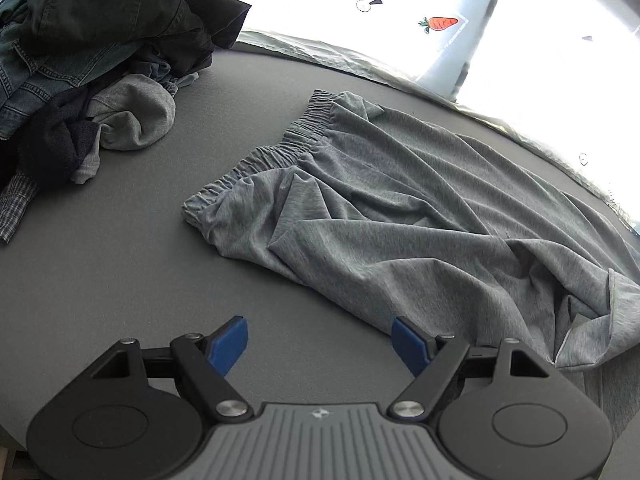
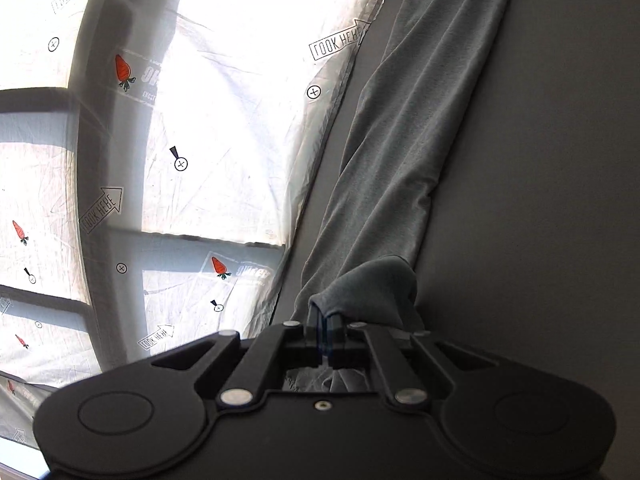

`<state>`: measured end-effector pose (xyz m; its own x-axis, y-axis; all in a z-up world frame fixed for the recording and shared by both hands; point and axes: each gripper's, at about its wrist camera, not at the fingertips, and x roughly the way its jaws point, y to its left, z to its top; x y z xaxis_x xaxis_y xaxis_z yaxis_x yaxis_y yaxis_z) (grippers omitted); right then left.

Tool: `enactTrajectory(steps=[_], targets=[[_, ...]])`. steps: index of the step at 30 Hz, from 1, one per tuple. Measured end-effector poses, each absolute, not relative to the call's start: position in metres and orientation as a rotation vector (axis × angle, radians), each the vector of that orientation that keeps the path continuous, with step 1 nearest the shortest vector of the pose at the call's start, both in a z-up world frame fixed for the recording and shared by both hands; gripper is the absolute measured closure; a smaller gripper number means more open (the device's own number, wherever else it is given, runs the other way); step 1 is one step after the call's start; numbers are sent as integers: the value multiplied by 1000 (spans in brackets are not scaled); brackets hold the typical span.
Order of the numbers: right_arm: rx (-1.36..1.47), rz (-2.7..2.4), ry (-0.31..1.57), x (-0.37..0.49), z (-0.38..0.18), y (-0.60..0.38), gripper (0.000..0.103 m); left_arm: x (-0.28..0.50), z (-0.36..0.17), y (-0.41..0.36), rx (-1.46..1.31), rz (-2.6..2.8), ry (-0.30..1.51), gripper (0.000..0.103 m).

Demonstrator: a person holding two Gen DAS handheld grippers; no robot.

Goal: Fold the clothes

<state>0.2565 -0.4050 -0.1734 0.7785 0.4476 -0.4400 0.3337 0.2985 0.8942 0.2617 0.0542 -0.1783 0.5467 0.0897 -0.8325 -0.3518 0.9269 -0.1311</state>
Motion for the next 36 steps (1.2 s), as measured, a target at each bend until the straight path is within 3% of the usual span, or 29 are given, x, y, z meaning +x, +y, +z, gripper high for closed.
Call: enactTrajectory(steps=[10, 13, 18, 28, 32, 36], targets=[[1287, -79, 678, 252, -201, -523, 100, 257, -186, -17, -312, 284, 990, 23], [1129, -118, 706, 260, -198, -532, 96, 257, -189, -24, -293, 293, 1010, 23], [857, -190, 744, 252, -198, -538, 69, 266, -195, -23, -287, 312, 1046, 23], [907, -107, 914, 244, -227, -515, 68, 308, -212, -21, -241, 281, 1141, 23], [925, -73, 982, 241, -239, -505, 59, 316, -223, -27, -230, 268, 1182, 23], [897, -51, 1067, 245, -249, -498, 59, 324, -233, -34, -218, 255, 1222, 23]])
